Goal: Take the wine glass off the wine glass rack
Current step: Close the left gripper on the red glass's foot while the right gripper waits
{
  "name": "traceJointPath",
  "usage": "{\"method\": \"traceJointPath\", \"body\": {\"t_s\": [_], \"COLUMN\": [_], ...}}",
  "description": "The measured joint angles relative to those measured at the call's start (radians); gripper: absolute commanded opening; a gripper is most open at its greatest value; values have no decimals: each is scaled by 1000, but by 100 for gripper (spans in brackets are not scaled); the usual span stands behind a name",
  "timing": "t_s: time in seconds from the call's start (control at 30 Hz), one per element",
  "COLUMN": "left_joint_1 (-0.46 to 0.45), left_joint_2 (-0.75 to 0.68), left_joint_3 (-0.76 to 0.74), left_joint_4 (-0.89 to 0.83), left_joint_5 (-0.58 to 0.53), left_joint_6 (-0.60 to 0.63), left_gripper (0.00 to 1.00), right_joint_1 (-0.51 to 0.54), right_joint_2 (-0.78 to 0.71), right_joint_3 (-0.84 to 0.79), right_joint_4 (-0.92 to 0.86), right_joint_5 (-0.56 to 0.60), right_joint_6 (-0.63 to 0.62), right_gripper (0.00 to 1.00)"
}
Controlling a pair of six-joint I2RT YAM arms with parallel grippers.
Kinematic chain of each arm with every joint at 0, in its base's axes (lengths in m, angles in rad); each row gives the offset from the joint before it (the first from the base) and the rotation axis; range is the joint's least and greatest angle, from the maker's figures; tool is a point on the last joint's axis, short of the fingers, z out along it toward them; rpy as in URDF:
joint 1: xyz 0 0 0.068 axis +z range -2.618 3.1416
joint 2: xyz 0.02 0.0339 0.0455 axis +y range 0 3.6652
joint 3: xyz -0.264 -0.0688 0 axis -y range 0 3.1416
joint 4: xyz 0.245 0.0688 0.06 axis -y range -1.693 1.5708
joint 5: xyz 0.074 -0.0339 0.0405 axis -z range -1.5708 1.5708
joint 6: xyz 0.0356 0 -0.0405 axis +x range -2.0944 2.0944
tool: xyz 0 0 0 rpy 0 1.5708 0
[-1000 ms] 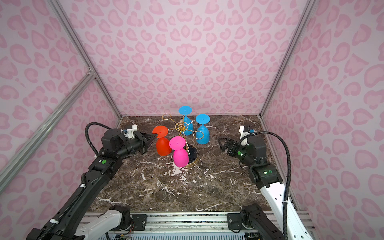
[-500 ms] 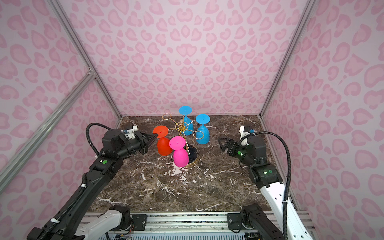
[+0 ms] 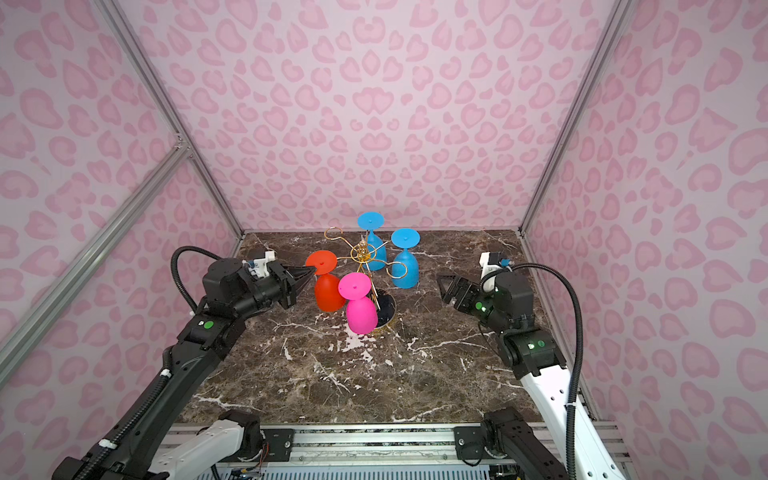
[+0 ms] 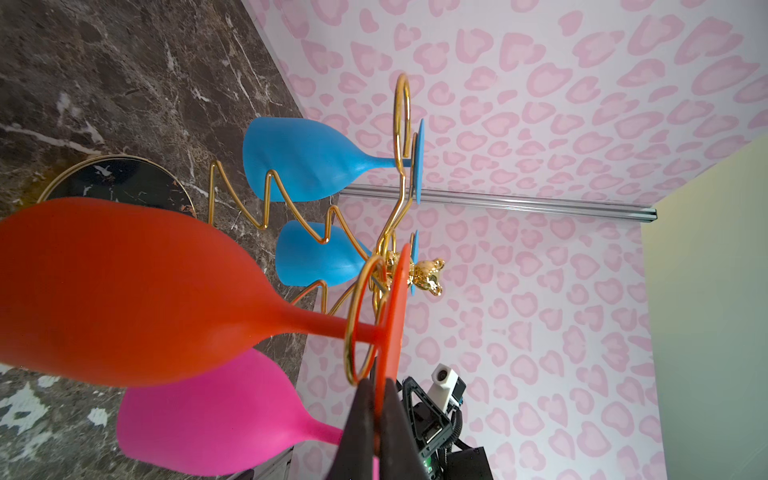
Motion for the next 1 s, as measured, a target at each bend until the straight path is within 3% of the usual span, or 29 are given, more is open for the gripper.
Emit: {"method": "traceJointPath", "body": {"t_s": [1.0], "left_joint_1": [-33], "left_joint_2": [85], "left_joint_3": [79], "left_joint_4": [3], "left_joint_5": [8], "left_joint_6": [2], "left_gripper": [4], "right_joint_1": [1], "right_joint_2": [-9], "right_joint_3": [-1], "right_joint_4": [0], "right_joint_5": [11], "right_joint_6": [15], "right_gripper": [94]}}
